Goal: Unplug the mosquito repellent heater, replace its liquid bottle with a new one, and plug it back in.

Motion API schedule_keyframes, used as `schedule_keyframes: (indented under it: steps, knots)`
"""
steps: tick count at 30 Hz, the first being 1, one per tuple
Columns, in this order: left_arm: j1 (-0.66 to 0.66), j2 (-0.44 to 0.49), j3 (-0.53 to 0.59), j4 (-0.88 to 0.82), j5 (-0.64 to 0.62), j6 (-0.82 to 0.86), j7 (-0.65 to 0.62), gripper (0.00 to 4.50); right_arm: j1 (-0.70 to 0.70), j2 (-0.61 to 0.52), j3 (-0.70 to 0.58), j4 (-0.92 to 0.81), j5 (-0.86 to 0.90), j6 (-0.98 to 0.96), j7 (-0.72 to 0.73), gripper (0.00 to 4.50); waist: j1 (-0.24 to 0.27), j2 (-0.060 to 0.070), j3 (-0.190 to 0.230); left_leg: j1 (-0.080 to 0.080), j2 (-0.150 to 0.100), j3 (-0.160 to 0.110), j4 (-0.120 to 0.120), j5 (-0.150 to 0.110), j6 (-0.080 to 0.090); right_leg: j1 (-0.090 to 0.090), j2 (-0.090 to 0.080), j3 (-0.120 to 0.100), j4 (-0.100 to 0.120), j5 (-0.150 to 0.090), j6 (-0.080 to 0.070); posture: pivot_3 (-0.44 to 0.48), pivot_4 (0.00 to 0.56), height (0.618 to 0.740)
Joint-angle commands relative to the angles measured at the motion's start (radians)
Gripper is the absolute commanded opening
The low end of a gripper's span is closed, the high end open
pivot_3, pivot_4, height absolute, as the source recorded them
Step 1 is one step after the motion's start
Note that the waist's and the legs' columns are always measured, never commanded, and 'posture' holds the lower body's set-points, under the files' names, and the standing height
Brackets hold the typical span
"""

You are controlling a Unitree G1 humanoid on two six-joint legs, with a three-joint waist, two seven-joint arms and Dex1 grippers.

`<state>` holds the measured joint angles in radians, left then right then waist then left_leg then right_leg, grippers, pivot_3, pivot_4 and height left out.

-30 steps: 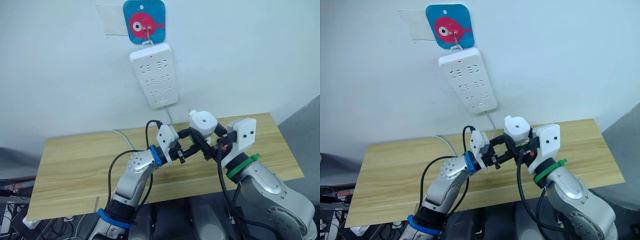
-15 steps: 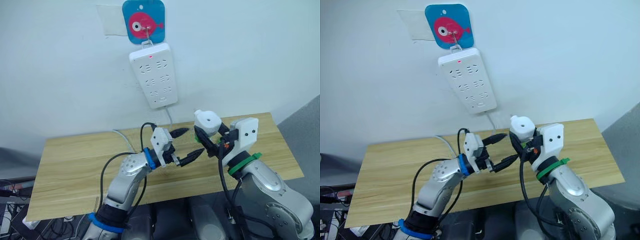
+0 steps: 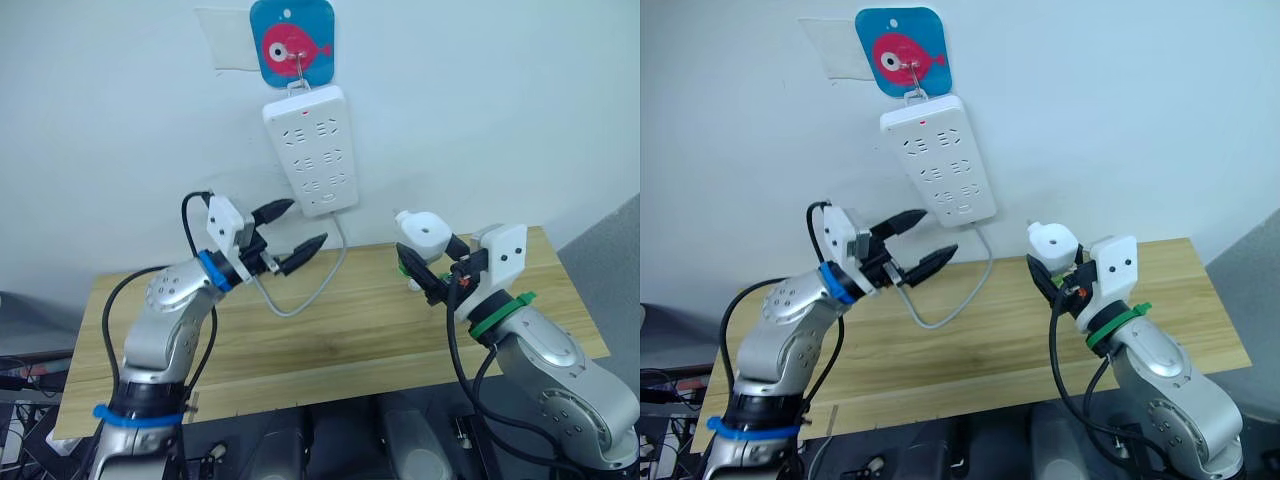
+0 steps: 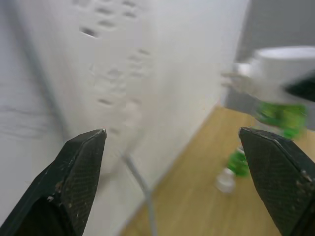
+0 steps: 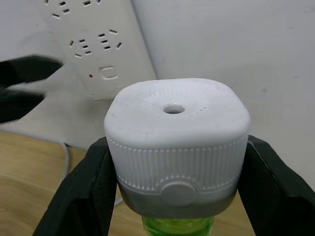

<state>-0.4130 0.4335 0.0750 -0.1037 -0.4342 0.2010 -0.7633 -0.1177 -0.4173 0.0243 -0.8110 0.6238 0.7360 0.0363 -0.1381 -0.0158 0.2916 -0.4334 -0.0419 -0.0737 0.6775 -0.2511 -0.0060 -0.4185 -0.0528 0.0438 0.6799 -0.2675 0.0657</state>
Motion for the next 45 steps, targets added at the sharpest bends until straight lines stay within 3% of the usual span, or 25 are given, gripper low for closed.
schedule_keyframes:
  steps: [1,9,14,21,24,32,45]
  knots:
    - [-0.058,-0.013,0.013,0.082,0.032,-0.063,0.016,4.50,-0.020,0.011,-0.014,-0.058,0.017,0.005,0.009,2.95,-0.002,0.000,0.000,0.000,0.000,0.000,0.000,0.000,0.000,0.000,0.000,0.000,0.000,0.000,0.000,-0.255,0.275,0.740]
    - [-0.194,-0.059,-0.024,0.305,0.093,-0.199,-0.038,4.50,-0.051,0.047,-0.018,-0.071,0.019,0.047,-0.023,2.95,0.021,-0.001,-0.001,0.000,-0.002,-0.001,0.002,0.000,0.000,0.001,-0.001,-0.001,0.001,0.000,0.000,-0.270,0.258,0.740]
    - [-0.185,-0.063,-0.035,0.257,0.025,-0.140,-0.126,4.50,-0.071,0.057,-0.008,-0.079,0.018,0.061,-0.023,2.95,0.027,-0.001,-0.002,0.000,-0.003,-0.001,0.002,0.000,-0.001,0.002,-0.001,-0.002,0.000,0.001,0.001,-0.268,0.244,0.740]
    - [-0.153,-0.054,-0.028,0.132,-0.046,-0.020,-0.150,4.50,-0.101,0.082,0.018,-0.072,0.012,0.063,-0.020,2.95,0.001,-0.002,-0.002,-0.001,0.000,0.001,0.000,0.001,-0.001,-0.002,-0.001,0.000,0.000,0.001,0.001,-0.253,0.247,0.740]
    - [-0.152,-0.046,-0.011,0.118,-0.056,0.011,-0.137,3.88,-0.112,0.092,0.018,-0.068,0.012,0.066,-0.019,2.95,-0.003,-0.002,-0.002,-0.001,0.000,0.001,0.000,0.000,-0.001,-0.002,-0.001,0.000,0.001,0.001,0.001,-0.252,0.249,0.740]
    - [-0.137,-0.032,0.002,0.130,-0.052,0.026,-0.133,1.40,-0.127,0.109,0.017,-0.072,0.033,0.084,-0.013,2.95,-0.002,-0.002,-0.002,-0.001,0.000,0.001,0.000,0.000,0.000,-0.002,-0.001,0.000,0.000,0.001,0.001,-0.252,0.260,0.740]
    - [-0.179,-0.045,-0.006,0.167,-0.047,0.031,-0.128,1.34,-0.271,0.181,0.097,0.040,-0.021,0.100,-0.012,2.95,-0.002,-0.002,-0.002,-0.001,0.000,0.001,0.000,0.000,-0.001,-0.002,-0.001,0.000,0.000,0.001,0.001,-0.260,0.269,0.740]
